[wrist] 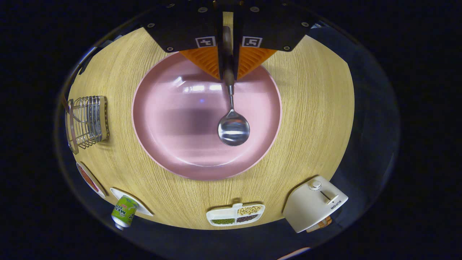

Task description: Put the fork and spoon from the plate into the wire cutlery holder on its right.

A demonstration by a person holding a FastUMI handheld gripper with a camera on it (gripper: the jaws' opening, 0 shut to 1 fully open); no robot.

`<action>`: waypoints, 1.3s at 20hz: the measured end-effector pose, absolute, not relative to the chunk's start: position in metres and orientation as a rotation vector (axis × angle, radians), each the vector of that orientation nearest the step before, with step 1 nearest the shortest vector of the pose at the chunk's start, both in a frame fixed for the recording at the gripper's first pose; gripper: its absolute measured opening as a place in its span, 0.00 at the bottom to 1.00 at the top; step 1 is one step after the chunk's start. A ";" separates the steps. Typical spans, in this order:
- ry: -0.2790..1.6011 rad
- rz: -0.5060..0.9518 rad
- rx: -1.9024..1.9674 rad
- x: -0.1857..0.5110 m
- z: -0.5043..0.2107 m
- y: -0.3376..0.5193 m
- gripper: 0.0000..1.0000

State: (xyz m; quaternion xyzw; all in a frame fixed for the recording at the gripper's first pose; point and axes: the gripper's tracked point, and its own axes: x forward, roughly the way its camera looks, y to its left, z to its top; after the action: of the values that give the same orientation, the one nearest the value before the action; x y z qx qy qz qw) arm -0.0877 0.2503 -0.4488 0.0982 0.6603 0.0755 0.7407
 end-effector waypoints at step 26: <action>1.124 0.096 0.268 -0.042 -0.335 0.118 0.06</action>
State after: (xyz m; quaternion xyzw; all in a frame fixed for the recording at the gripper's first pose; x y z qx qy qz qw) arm -0.0420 0.1179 -0.3353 0.1267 0.5311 0.0454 0.8365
